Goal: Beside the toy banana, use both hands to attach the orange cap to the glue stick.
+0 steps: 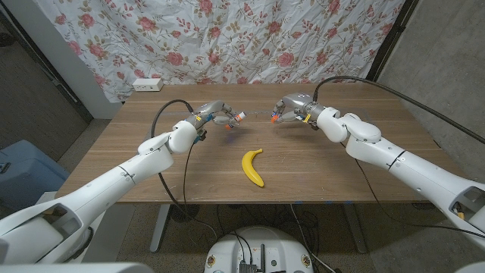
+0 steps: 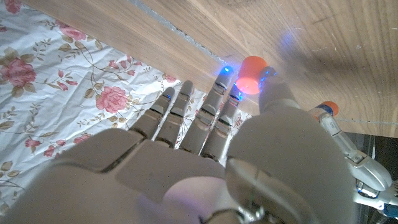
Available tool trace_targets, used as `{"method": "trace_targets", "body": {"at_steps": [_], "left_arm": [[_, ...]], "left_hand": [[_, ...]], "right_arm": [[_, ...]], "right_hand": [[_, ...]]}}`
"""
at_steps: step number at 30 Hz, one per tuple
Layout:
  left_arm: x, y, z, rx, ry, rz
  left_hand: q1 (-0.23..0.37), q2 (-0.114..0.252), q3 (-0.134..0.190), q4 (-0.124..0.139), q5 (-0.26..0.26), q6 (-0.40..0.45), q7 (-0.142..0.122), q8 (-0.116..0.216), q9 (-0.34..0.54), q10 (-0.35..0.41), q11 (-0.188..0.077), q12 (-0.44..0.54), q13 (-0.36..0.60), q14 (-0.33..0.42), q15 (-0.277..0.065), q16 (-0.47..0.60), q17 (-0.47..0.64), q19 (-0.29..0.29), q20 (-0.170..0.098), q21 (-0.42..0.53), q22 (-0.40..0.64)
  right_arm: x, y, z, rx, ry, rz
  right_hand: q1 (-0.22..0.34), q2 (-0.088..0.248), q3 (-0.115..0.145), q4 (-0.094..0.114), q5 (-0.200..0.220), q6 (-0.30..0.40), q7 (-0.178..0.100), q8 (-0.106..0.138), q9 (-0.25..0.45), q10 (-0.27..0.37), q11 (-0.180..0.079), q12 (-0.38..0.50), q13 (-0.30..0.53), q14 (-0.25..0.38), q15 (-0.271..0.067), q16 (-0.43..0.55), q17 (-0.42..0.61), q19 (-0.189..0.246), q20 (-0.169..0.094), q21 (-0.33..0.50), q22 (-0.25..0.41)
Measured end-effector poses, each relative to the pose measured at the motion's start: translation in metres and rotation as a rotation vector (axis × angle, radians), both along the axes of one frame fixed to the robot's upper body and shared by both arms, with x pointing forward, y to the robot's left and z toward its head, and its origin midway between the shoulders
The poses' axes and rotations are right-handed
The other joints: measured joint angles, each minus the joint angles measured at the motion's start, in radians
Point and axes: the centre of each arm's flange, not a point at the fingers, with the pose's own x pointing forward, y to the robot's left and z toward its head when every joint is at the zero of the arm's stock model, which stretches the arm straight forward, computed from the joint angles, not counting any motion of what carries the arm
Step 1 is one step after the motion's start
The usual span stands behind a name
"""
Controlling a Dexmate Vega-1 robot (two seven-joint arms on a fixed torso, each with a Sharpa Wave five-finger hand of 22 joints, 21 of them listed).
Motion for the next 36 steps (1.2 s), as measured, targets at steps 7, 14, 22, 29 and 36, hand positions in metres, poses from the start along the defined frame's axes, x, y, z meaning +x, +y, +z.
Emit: {"method": "trace_targets", "body": {"at_steps": [7,14,22,29,36], "left_arm": [[-0.001,-0.002,0.001,0.002,-0.004,-0.011],[-0.003,-0.006,0.000,0.001,-0.008,-0.025],[-0.005,-0.007,0.001,-0.006,-0.014,-0.039],[-0.007,-0.011,0.001,-0.019,-0.020,-0.055],[-0.007,-0.015,0.002,-0.029,-0.027,-0.070]], "left_hand": [[-0.001,0.001,0.000,0.000,-0.001,0.000,0.000,0.000,0.000,0.000,0.000,0.000,0.000,0.000,0.000,0.000,0.000,0.000,0.000,0.000,0.000],[-0.001,0.001,0.000,0.000,-0.001,0.000,0.000,0.000,0.000,0.000,0.000,-0.001,0.000,0.000,0.000,0.000,0.000,0.000,0.000,0.000,0.000],[-0.001,0.002,-0.002,-0.002,-0.001,0.000,0.000,0.000,0.000,-0.004,-0.003,-0.001,-0.004,0.000,0.000,0.000,0.000,0.000,0.000,0.000,0.000],[-0.001,0.002,-0.002,-0.002,0.000,0.000,0.000,0.000,0.000,-0.004,-0.003,-0.004,-0.005,0.000,0.000,0.000,0.000,0.000,0.000,0.000,0.000],[-0.001,0.002,-0.001,-0.001,0.000,0.000,0.000,0.000,0.000,-0.004,-0.003,-0.004,-0.006,0.000,0.000,0.000,0.000,0.000,0.000,0.000,0.000]], "right_arm": [[-0.004,-0.007,0.006,0.053,0.012,0.016],[-0.009,-0.016,0.013,0.113,0.025,0.035],[-0.012,-0.026,0.018,0.153,0.032,0.037],[-0.014,-0.033,0.021,0.237,0.075,0.087],[-0.015,-0.039,0.025,0.297,0.108,0.118]], "right_hand": [[-0.009,0.009,-0.003,0.000,0.000,0.000,0.000,0.000,-0.001,0.000,0.000,-0.004,0.000,0.000,0.000,0.000,0.000,0.000,0.000,0.000,0.000],[-0.009,0.009,-0.004,0.001,-0.008,0.007,0.004,-0.004,-0.003,0.000,0.000,-0.004,0.000,0.000,0.000,0.000,0.000,0.000,0.000,0.000,0.000],[-0.009,0.009,-0.012,0.002,-0.008,0.007,0.004,-0.004,-0.005,0.000,0.000,-0.008,0.000,0.000,0.000,0.000,0.000,-0.001,0.000,0.000,0.000],[-0.015,0.015,-0.012,0.002,-0.015,0.007,0.004,-0.007,-0.005,0.000,0.000,-0.011,0.000,0.000,0.000,0.000,0.000,-0.004,0.004,-0.004,0.000],[-0.015,0.014,-0.016,0.005,-0.015,0.007,0.004,-0.008,-0.004,0.000,0.000,-0.011,0.000,0.000,0.000,0.000,0.000,-0.004,0.004,-0.004,0.000]]}}
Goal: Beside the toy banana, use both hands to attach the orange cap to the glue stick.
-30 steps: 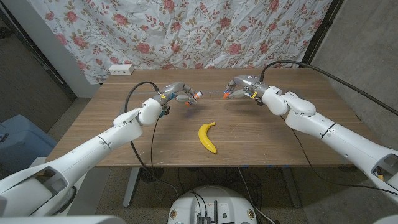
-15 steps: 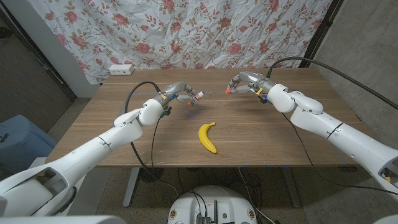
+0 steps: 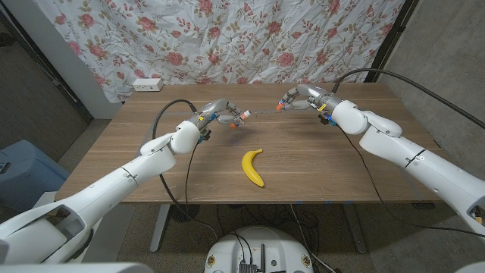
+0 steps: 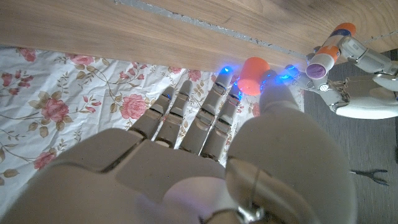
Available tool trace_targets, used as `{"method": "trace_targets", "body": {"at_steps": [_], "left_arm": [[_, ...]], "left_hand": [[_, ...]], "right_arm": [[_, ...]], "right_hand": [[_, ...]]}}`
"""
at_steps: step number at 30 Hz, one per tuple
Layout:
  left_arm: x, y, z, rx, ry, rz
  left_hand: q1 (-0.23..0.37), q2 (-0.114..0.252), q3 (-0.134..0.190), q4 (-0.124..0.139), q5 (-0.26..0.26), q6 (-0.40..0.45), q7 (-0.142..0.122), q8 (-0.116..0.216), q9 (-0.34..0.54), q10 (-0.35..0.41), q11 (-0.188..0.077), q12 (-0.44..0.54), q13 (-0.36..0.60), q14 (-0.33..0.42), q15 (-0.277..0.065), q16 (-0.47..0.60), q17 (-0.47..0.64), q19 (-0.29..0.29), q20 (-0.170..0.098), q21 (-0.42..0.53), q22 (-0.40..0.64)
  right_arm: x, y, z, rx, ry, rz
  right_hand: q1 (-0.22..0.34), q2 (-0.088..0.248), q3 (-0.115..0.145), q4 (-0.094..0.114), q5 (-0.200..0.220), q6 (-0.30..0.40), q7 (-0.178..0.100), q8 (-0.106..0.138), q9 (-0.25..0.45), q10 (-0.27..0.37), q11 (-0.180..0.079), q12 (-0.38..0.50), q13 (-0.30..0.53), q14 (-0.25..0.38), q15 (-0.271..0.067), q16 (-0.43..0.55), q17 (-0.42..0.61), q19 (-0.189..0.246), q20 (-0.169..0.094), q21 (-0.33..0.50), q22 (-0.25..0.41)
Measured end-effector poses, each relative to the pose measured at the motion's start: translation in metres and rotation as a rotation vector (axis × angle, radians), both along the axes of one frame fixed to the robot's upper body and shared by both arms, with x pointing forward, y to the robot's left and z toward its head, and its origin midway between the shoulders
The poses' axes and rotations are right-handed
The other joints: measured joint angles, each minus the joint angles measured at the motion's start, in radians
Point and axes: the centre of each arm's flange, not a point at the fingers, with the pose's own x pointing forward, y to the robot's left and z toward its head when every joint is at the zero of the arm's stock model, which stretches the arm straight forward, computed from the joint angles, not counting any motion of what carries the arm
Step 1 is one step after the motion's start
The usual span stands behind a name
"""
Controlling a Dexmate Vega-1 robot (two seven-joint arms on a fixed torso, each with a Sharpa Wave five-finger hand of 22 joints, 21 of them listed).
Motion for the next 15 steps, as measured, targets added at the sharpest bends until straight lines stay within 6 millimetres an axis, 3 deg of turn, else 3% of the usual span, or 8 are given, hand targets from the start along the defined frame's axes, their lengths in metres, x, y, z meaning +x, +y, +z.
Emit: {"method": "trace_targets", "body": {"at_steps": [15], "left_arm": [[-0.006,-0.011,0.003,-0.014,-0.018,-0.030]], "left_hand": [[0.000,0.000,0.000,0.000,0.000,0.000,0.000,0.000,0.000,-0.002,0.002,0.005,0.001,0.000,0.000,0.000,0.000,0.000,0.000,0.000,0.000]], "right_arm": [[-0.005,-0.005,0.009,0.076,0.049,0.032]], "right_hand": [[-0.009,0.009,-0.008,0.002,-0.008,-0.004,-0.004,-0.008,-0.002,0.000,0.000,-0.004,0.000,-0.006,-0.006,0.000,0.000,-0.009,0.009,0.000,0.000]]}}
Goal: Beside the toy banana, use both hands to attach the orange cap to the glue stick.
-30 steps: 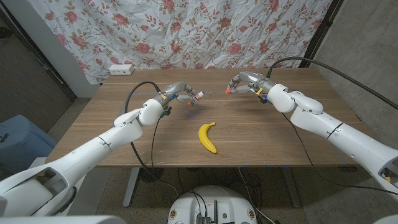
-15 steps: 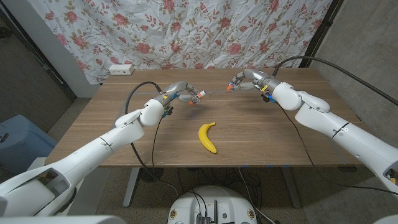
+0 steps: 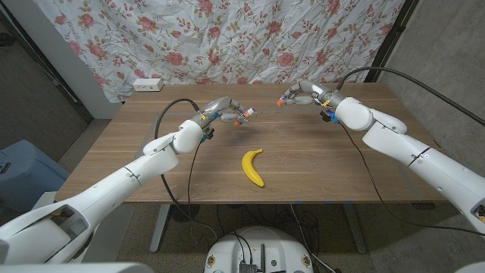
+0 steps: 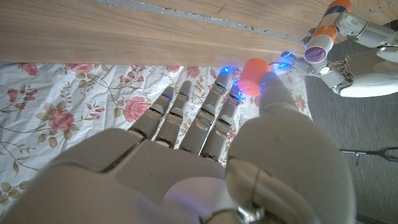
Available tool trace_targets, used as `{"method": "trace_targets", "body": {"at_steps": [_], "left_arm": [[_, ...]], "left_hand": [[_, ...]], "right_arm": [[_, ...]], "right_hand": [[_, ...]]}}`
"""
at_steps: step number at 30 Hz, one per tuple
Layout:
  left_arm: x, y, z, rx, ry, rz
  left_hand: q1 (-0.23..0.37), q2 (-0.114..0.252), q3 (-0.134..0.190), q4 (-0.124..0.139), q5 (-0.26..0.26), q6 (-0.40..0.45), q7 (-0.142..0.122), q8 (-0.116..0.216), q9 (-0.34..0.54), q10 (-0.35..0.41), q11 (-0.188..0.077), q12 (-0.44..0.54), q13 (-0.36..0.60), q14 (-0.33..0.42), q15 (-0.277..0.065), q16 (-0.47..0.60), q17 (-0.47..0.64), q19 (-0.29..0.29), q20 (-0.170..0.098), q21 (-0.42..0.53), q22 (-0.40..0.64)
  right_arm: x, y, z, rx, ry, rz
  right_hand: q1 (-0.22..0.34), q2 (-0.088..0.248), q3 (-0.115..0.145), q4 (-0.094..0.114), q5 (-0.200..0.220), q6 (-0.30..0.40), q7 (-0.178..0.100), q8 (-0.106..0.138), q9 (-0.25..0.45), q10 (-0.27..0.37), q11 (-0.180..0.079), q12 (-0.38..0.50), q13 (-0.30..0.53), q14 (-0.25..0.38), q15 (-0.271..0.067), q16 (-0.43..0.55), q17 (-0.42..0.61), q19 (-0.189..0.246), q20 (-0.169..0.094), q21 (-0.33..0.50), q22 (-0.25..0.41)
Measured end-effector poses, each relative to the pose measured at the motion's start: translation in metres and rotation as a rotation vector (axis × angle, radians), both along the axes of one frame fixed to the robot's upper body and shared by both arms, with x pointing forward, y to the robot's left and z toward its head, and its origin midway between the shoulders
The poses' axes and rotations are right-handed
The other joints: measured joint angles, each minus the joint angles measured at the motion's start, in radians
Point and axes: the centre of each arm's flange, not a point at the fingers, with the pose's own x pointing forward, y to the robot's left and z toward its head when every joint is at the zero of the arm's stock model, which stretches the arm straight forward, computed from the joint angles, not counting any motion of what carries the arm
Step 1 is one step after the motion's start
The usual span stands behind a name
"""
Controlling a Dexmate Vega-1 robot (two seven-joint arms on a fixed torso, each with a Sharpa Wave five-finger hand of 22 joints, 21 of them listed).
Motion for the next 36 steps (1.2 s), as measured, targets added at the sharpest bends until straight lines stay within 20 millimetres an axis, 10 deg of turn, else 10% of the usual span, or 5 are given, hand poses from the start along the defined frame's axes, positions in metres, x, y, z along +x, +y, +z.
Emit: {"method": "trace_targets", "body": {"at_steps": [36], "left_arm": [[-0.003,-0.017,0.009,-0.021,-0.037,-0.034]], "left_hand": [[0.000,0.000,0.001,0.001,-0.003,0.000,0.000,0.000,0.000,-0.009,-0.002,0.000,0.004,0.000,0.000,0.000,0.000,0.000,0.000,0.000,0.000]], "right_arm": [[-0.014,0.010,0.004,0.071,0.000,0.053]], "right_hand": [[-0.008,0.008,-0.017,0.000,-0.012,-0.011,-0.003,-0.015,-0.002,-0.009,-0.002,0.000,0.000,-0.007,0.007,0.000,0.000,0.000,0.000,0.000,0.002]]}}
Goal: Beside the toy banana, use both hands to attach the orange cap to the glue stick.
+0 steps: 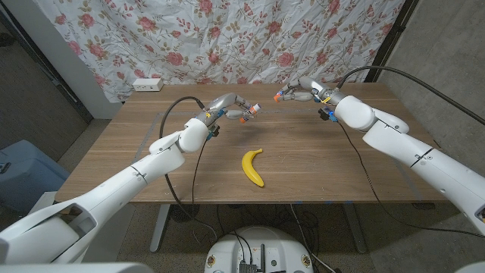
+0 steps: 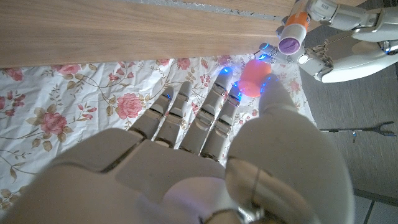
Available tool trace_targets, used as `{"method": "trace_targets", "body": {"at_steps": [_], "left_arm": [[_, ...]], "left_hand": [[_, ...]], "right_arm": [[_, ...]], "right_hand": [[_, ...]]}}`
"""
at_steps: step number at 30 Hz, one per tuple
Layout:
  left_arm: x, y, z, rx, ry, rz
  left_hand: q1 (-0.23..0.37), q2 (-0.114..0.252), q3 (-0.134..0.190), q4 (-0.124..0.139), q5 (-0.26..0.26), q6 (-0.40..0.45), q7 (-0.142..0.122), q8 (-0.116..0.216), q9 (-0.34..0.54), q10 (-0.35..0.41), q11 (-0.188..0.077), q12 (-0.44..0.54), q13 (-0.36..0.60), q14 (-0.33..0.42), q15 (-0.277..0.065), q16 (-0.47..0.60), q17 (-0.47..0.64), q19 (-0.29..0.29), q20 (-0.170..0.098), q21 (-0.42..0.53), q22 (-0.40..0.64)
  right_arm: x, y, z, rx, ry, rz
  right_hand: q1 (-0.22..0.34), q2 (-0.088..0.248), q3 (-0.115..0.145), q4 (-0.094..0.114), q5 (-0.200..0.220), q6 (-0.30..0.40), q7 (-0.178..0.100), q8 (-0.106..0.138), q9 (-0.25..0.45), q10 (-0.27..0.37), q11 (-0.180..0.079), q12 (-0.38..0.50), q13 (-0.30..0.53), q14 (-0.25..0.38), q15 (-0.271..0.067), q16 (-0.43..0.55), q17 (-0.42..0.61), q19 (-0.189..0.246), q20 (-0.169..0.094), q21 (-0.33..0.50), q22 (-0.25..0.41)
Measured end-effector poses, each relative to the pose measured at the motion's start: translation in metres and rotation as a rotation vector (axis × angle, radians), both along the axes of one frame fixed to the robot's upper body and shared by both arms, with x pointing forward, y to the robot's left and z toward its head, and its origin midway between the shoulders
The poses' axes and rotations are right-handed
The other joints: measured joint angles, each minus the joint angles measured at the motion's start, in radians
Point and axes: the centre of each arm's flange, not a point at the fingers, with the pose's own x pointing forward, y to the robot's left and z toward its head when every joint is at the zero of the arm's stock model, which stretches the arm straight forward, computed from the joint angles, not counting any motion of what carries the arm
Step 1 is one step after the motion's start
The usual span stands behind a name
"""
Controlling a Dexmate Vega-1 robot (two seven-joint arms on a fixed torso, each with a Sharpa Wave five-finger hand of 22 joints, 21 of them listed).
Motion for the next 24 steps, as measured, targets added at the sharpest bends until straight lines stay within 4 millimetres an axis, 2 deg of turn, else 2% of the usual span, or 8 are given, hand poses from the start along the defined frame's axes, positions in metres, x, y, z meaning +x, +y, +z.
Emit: {"method": "trace_targets", "body": {"at_steps": [24], "left_arm": [[0.001,-0.006,0.003,-0.005,-0.010,-0.016]], "left_hand": [[-0.001,0.001,0.000,0.000,0.003,0.000,0.000,0.000,0.000,0.000,0.000,-0.002,0.000,0.000,0.000,0.000,0.000,0.000,0.000,0.000,0.000]], "right_arm": [[0.002,0.014,-0.003,-0.014,-0.021,-0.002]], "right_hand": [[-0.004,0.004,-0.008,0.000,-0.004,0.000,0.000,-0.004,0.000,-0.009,0.002,0.000,0.000,0.000,0.000,0.000,0.000,0.000,0.000,0.000,0.000]]}}
